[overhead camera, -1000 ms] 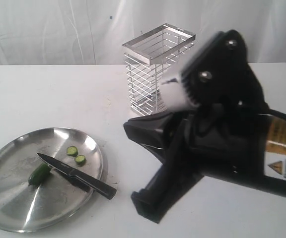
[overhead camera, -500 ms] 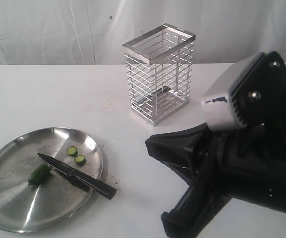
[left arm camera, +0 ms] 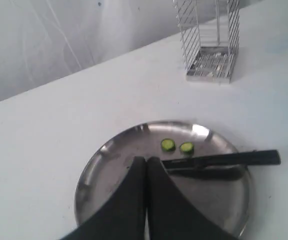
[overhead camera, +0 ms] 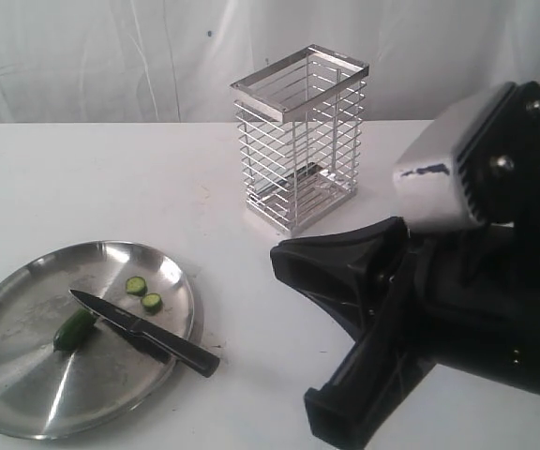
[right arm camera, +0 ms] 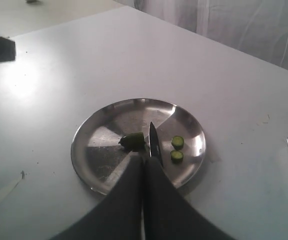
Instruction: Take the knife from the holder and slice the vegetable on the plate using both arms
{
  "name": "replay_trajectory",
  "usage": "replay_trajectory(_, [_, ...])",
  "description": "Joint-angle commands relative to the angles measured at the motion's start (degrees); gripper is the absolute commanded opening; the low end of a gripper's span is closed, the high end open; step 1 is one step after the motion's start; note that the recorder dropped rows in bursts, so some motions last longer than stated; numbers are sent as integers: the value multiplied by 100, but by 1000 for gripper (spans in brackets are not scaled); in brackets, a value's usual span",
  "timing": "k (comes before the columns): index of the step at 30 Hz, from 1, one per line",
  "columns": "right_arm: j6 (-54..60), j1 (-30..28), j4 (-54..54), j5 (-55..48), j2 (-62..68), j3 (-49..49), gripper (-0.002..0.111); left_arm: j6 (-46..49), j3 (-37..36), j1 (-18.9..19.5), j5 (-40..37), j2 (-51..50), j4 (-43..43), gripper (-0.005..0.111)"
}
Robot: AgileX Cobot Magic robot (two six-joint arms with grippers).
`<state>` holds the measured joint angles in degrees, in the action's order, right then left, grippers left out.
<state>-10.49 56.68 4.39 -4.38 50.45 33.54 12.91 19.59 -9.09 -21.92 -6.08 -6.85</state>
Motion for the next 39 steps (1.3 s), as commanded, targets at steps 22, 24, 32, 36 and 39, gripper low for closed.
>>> replay_trajectory(22, [-296,-18,-18,57,-395,-296,0,-34,-1892,-22,-17,608,189,0])
replay_trajectory(24, [-296,-18,-18,57,-395,-296,0,-34,-1892,-22,-17,608,189,0])
replay_trajectory(32, [-69,-18,136,110,-400,-296,0,-34,-1892,-22,-17,608,189,0])
replay_trajectory(36, [843,-244,176,-178,-847,-359,0,-18,-1892,-22,-17,608,189,0])
replay_trajectory(39, [721,-920,96,-178,-1370,-665,0,-18,-1892,-22,-17,608,189,0])
